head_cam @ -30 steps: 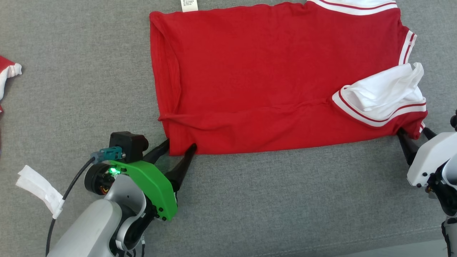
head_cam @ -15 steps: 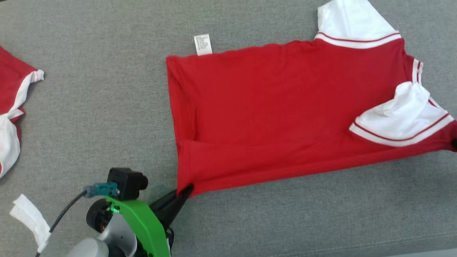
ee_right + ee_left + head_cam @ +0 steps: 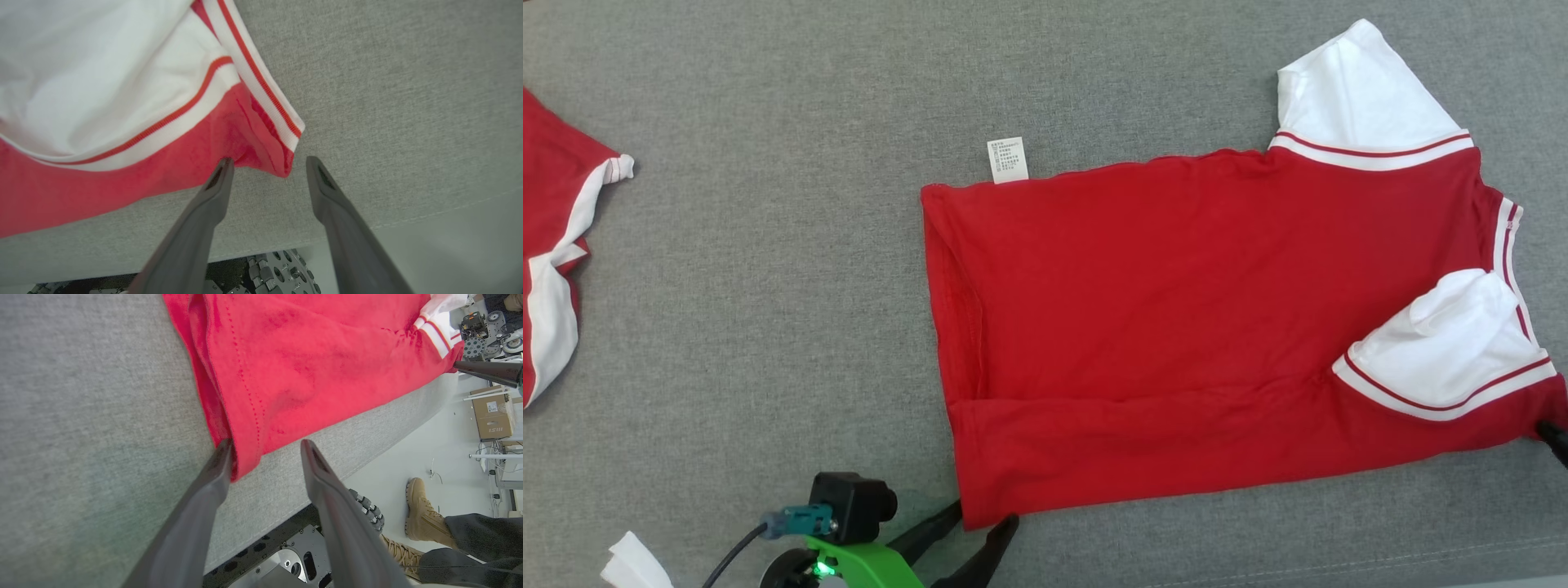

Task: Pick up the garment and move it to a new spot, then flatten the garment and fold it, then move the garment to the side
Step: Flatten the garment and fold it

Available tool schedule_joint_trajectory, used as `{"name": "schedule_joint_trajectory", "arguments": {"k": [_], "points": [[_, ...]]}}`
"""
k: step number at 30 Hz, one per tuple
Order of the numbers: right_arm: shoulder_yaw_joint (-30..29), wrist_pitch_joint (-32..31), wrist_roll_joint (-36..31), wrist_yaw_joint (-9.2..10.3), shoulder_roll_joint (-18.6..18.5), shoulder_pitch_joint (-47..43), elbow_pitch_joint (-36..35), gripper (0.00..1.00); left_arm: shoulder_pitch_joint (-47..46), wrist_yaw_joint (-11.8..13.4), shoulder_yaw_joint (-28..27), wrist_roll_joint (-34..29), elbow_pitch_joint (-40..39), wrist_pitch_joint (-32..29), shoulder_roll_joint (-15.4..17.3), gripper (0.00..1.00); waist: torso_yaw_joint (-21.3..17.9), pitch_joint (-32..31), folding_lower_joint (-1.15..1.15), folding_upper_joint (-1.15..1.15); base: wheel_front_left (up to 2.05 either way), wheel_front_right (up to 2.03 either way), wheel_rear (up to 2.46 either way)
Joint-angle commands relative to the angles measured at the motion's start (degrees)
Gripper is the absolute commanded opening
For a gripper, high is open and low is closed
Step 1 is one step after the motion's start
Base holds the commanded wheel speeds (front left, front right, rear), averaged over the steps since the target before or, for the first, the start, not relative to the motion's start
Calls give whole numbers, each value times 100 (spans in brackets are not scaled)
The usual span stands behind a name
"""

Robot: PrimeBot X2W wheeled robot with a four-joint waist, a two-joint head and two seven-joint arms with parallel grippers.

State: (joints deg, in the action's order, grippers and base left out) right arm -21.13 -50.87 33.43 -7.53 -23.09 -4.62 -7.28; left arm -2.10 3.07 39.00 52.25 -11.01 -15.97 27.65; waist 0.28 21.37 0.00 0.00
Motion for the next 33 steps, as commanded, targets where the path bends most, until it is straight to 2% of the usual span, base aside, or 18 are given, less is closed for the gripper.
{"name": "schedule_joint_trajectory", "arguments": {"k": [1, 3, 5, 9, 12, 16, 18, 23, 26, 33], "points": [[-102, -44, -68, 8, -88, -70, -101, 100, 98, 53, -38, -114, -63, 44, 93, 100, -6, -33, 0, 0, 0, 0, 0], [-436, -164, -105, 11, -103, -8, -187, 100, 152, 128, -159, -125, -206, 100, 223, 100, -14, -30, 0, 0, 0, 0, 0], [-521, -304, 60, -2, -172, 239, -499, 100, 80, 226, -362, -198, -415, 139, 419, 100, -7, 55, 0, 0, 0, 0, 0], [-652, -207, 50, 7, -522, 1026, -936, 100, -640, 325, -805, -375, -543, 93, 683, 100, 63, 495, 0, 0, 0, 0, 0], [-384, -2, -336, 7, -664, 2041, -777, 100, -1592, 221, -923, -467, -367, -82, 514, 100, 163, 991, 0, 0, 0, 0, 0], [360, 186, -1191, 7, -635, 3667, 22, 100, -3186, -53, -670, -619, 406, -420, -111, 100, 395, 1635, 0, 0, 0, 0, 0], [594, 319, -1455, 7, -503, 4214, 394, 100, -3629, -178, -533, -783, 736, -490, -259, 100, 465, 1783, 0, 0, 0, 0, 0], [1036, 694, -1887, 8, -319, 4998, 1281, 100, -4103, -383, -324, -863, 1203, -464, -591, 100, 618, 1852, 0, 0, 0, 0, 0], [1210, 846, -2024, 8, -350, 5272, 1725, 100, -4165, -503, -205, -785, 1298, -511, -722, 100, 716, 1841, 0, 0, 0, 0, 0], [1554, 1019, -2031, 5, -226, 5644, 2328, 100, -4368, -590, -96, -779, 1423, -560, -852, 100, 762, 1865, 0, 0, 0, 0, 0]]}}
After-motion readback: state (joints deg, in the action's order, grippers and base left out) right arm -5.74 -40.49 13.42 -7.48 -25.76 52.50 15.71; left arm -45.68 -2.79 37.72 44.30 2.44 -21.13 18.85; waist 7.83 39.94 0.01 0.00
